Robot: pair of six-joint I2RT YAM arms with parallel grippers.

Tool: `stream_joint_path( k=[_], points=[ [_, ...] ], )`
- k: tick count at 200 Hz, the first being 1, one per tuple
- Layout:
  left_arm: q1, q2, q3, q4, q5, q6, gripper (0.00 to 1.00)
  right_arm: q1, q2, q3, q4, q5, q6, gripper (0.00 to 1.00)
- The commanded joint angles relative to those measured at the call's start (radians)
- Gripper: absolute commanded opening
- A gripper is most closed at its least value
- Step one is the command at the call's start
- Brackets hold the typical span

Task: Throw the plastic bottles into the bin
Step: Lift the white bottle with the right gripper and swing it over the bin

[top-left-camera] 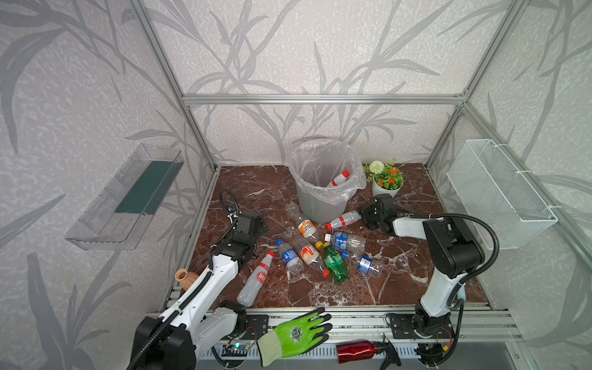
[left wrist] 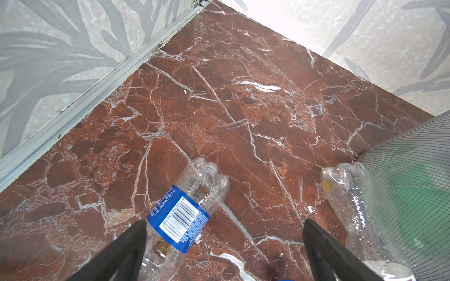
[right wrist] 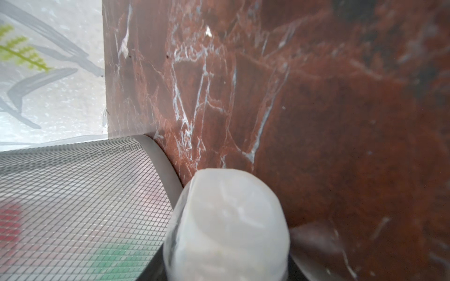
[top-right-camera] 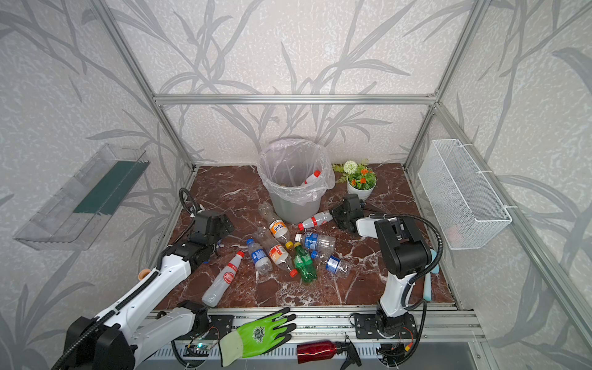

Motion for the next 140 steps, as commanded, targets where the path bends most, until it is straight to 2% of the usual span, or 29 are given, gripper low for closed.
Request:
stream_joint_path(
  k=[1,45,91,140],
  points=[
    [0.004,-0.022,-0.011,-0.030,-0.030,-0.008,0.99,0.004,0.008,-0.024,0.059,0.012,0.038,0.44],
    [0.005,-0.036,-0.012,-0.041,-0.034,-0.009,0.99,-0.016,-0.132,-0.072,0.065,0.026,-0.027,0.44],
    [0.008,-0.037,-0.002,-0.044,-0.040,-0.005,0.99,-0.079,-0.422,-0.153,-0.011,0.030,-0.148,0.46],
    [0.013,-0.040,0.028,-0.075,-0.067,0.006,0.99,-0.151,-0.793,-0.129,-0.208,0.146,-0.360,0.49]
  ],
)
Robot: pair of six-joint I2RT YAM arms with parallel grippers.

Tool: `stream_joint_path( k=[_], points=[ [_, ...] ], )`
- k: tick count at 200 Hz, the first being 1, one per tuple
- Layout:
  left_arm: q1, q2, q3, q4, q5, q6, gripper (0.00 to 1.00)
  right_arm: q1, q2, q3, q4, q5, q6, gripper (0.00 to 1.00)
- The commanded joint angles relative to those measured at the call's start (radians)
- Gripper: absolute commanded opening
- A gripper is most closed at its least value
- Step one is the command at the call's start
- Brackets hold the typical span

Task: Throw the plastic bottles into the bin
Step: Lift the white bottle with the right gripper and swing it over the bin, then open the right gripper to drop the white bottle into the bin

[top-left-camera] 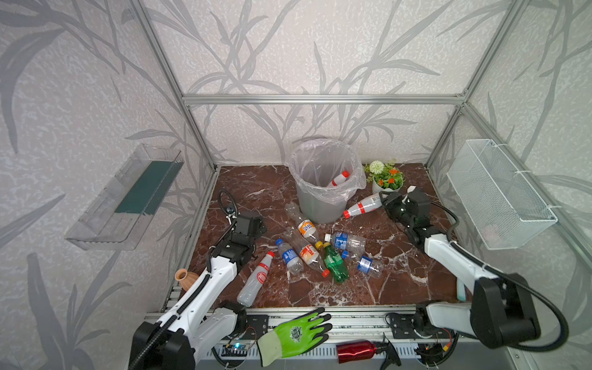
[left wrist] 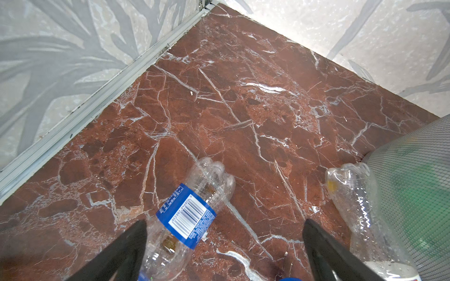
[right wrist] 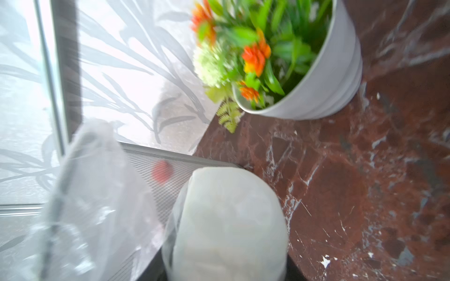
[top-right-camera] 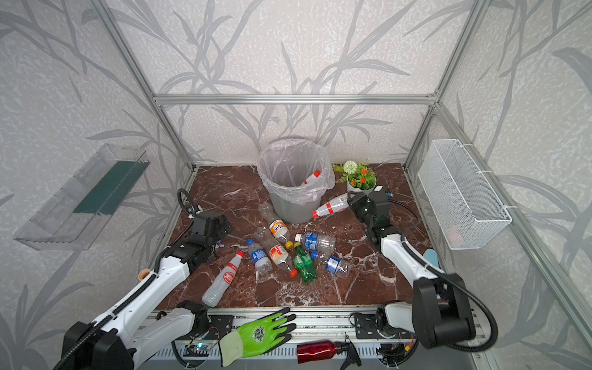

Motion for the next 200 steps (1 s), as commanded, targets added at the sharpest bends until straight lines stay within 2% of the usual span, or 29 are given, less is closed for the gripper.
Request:
stream_joint_path(
  k=[1,34,67,88,117,135,152,169,200],
  points=[
    [0.008,-0.016,0.028,-0.036,-0.043,0.005,0.99,-0.037,-0.145,0.028,-0.128,0.077,-0.152,0.49],
    [0.010,-0.024,0.029,-0.034,-0.019,-0.001,0.99,-0.136,-0.269,0.112,-0.100,0.073,-0.218,0.51],
    [0.010,-0.021,0.035,-0.041,-0.011,0.001,0.99,-0.136,-0.175,0.327,-0.035,0.017,-0.270,0.51],
    [0.010,-0.025,0.034,-0.049,-0.017,0.003,0.99,-0.057,-0.059,0.455,0.035,0.019,-0.297,0.51],
    [0.010,-0.018,0.040,-0.060,-0.024,-0.004,0.99,0.160,0.161,0.682,-0.052,0.041,-0.493,0.54],
    [0.010,-0.010,0.050,-0.073,-0.031,-0.011,0.99,0.233,0.318,0.813,-0.163,0.005,-0.564,0.59],
    [0.014,0.002,0.060,-0.096,-0.062,-0.020,0.99,0.249,0.407,0.890,-0.258,0.011,-0.616,0.67],
    [0.026,0.011,0.068,-0.124,-0.071,-0.022,0.99,0.241,0.398,0.894,-0.263,0.068,-0.657,0.82],
    [0.061,0.059,0.083,-0.173,-0.055,-0.033,0.99,0.227,0.353,0.913,-0.298,0.085,-0.715,0.89]
  ],
)
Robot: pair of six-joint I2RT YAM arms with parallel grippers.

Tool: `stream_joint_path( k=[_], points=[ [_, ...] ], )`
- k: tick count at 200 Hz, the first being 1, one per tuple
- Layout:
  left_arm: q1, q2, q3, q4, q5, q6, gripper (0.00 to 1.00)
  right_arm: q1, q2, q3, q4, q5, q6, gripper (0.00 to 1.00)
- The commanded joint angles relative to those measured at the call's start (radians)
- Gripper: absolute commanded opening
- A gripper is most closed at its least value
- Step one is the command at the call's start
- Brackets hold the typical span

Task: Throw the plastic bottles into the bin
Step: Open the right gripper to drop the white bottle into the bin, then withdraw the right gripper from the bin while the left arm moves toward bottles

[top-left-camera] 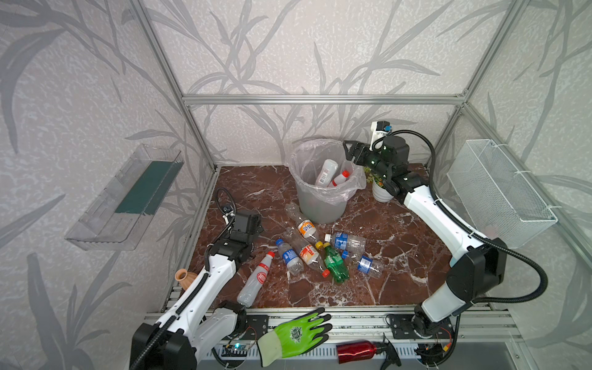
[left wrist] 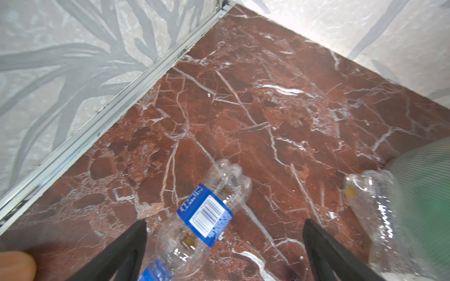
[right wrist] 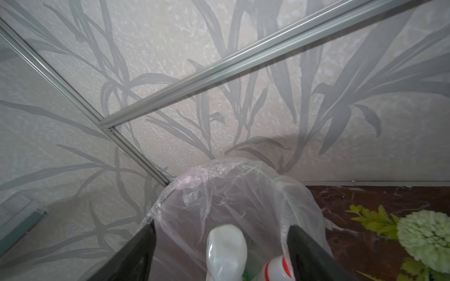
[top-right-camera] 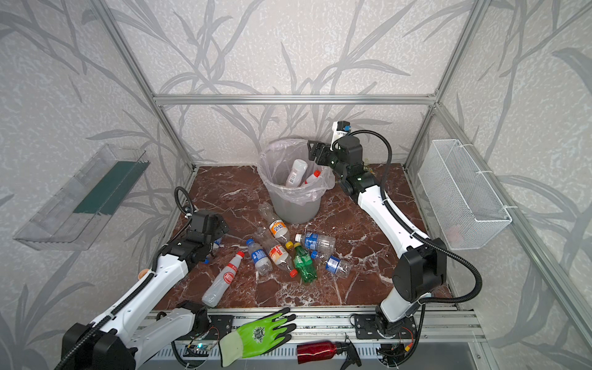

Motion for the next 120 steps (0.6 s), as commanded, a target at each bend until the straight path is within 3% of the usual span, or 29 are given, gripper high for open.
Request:
stream_joint_path(
  k=[1,52,120],
  points=[
    [0.027,0.040,0.035,-0.078,-0.025,-0.030,0.99,-0.012,-0.083,0.052,-0.027,0.032,-0.093,0.89],
    [0.056,0.158,0.092,-0.136,0.008,-0.005,0.99,-0.067,-0.213,-0.184,0.041,0.030,-0.017,0.90],
    [0.132,0.379,0.199,-0.150,0.155,0.116,0.97,-0.226,-0.397,-0.540,0.042,-0.007,0.036,0.90]
  ],
)
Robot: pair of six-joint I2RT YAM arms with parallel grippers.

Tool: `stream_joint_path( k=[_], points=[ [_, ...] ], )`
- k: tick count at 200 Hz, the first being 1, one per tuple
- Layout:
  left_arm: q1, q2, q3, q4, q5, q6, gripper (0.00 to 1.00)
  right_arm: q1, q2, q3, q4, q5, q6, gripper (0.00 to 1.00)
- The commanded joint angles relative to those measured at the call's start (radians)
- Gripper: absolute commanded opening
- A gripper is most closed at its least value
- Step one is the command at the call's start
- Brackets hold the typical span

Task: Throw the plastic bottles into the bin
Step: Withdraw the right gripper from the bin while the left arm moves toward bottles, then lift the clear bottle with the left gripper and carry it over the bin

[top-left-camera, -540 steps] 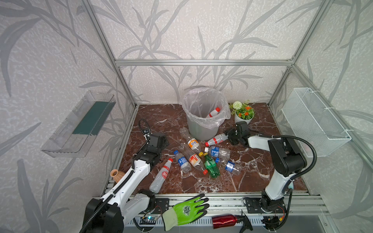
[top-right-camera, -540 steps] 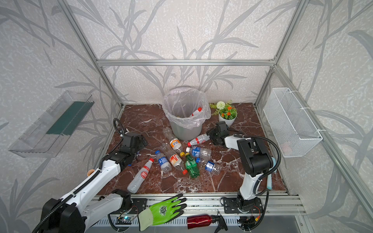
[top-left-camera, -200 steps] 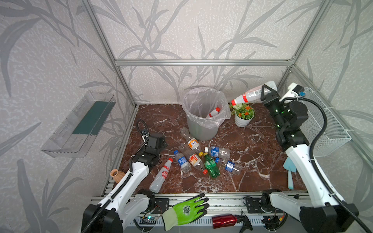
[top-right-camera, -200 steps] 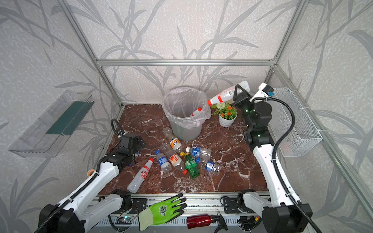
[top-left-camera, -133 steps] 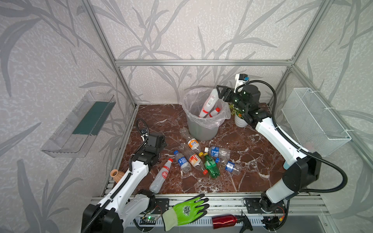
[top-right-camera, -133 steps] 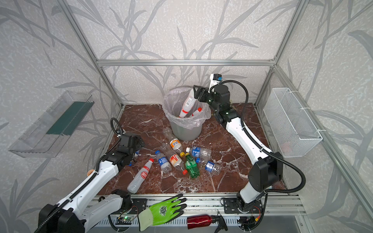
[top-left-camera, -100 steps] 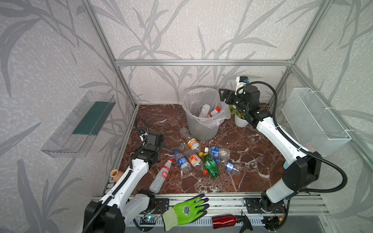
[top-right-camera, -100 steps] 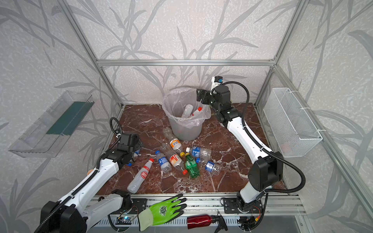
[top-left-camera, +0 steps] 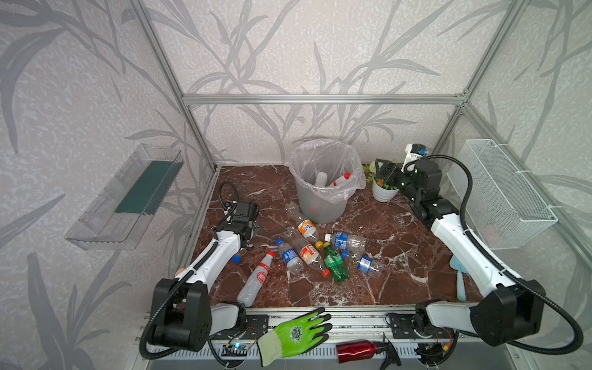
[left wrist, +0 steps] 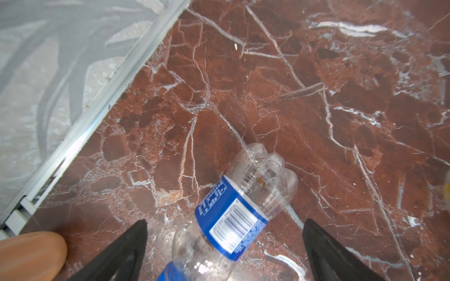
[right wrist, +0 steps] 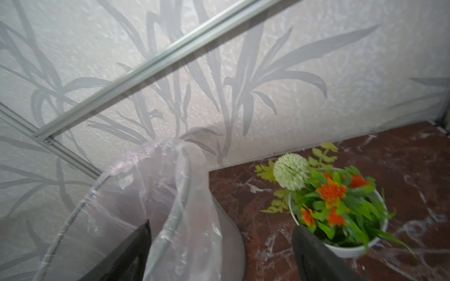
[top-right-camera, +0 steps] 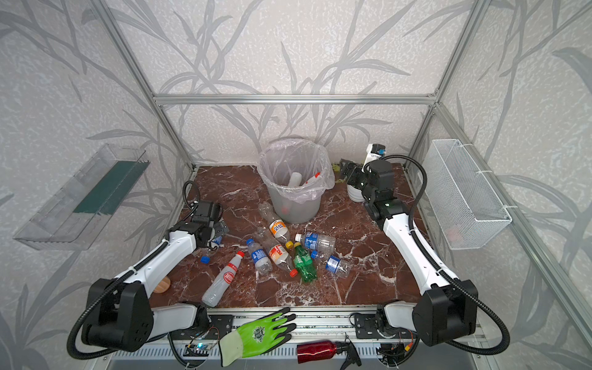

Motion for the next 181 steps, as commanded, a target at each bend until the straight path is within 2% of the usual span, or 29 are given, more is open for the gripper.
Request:
stream_joint_path(
  k=[1,57,87,144,181],
  points=[
    [0.020,0.075,0.066,-0.047,0.056,0.063,0.97,-0.037,-0.069,-0.071,-0.008,-0.019,0.012,0.90],
    [0.033,0.275,0.163,-0.111,0.165,0.149,0.86,-0.172,-0.182,-0.302,-0.026,-0.068,0.066,0.91],
    [0.034,0.327,0.177,-0.111,0.192,0.156,0.81,-0.220,-0.235,-0.387,-0.029,-0.066,0.090,0.91],
    [0.035,0.391,0.199,-0.115,0.203,0.174,0.65,-0.272,-0.277,-0.457,-0.015,-0.078,0.134,0.91],
    [0.034,0.397,0.206,-0.111,0.205,0.179,0.45,-0.286,-0.278,-0.465,-0.009,-0.089,0.145,0.91]
  ],
)
